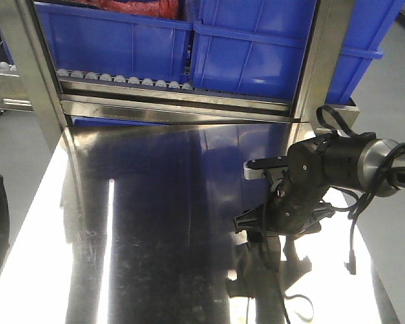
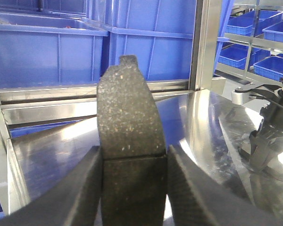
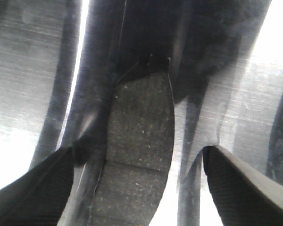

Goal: Move and align brake pads A on conveyor
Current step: 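Close the right gripper on the brake pad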

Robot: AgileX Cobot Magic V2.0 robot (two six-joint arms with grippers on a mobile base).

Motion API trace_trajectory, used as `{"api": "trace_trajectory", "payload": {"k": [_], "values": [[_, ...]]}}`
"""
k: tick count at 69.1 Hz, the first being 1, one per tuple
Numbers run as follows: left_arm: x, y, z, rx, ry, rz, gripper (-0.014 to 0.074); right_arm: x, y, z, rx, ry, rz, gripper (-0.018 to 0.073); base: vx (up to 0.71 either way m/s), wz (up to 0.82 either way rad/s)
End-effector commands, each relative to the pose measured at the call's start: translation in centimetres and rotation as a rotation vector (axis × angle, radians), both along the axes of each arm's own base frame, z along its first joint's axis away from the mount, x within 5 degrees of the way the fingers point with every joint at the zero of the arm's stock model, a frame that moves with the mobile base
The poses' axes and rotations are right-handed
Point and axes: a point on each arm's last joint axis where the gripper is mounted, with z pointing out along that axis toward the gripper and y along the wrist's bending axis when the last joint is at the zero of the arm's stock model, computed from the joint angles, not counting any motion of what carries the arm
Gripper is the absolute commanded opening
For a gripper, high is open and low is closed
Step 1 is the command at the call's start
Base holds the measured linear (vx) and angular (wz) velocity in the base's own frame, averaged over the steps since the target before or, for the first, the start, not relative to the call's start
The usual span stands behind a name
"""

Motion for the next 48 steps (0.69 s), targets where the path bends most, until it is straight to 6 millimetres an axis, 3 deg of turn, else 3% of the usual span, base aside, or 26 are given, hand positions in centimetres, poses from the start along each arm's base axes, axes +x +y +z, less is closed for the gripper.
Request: {"api": "trace_trajectory", "payload": {"k": [1,8,30,39,48], "values": [[0.0,-0.2,1.9,-0.053,-0.113,-0.018,0.0147,0.5,0.1,1.8,0.028,-0.072,0.008,0.0523,0.0,0.0],[0.0,-0.2,1.9,-0.053,-0.113,-0.018,0.0147,0.5,0.1,1.8,0.027,-0.072,0.008,0.0462,0.0,0.0],[0.0,-0.2,1.9,-0.053,-0.113,-0.018,0.0147,0.4,0.1,2.1,0.031,-0.072,0.007,0.0119,0.0,0.0],[0.0,-0.2,1.9,-0.053,-0.113,-0.018,0.0147,0.2,0.0,3.1,0.043,-0.1,0.007,0.0043,0.0,0.0],[0.0,-0.2,1.9,-0.053,-0.113,-0.018,0.0147,-0.3,-0.2,5.0,0.058,-0.15,0.018,0.0021,0.0,0.0]]}}
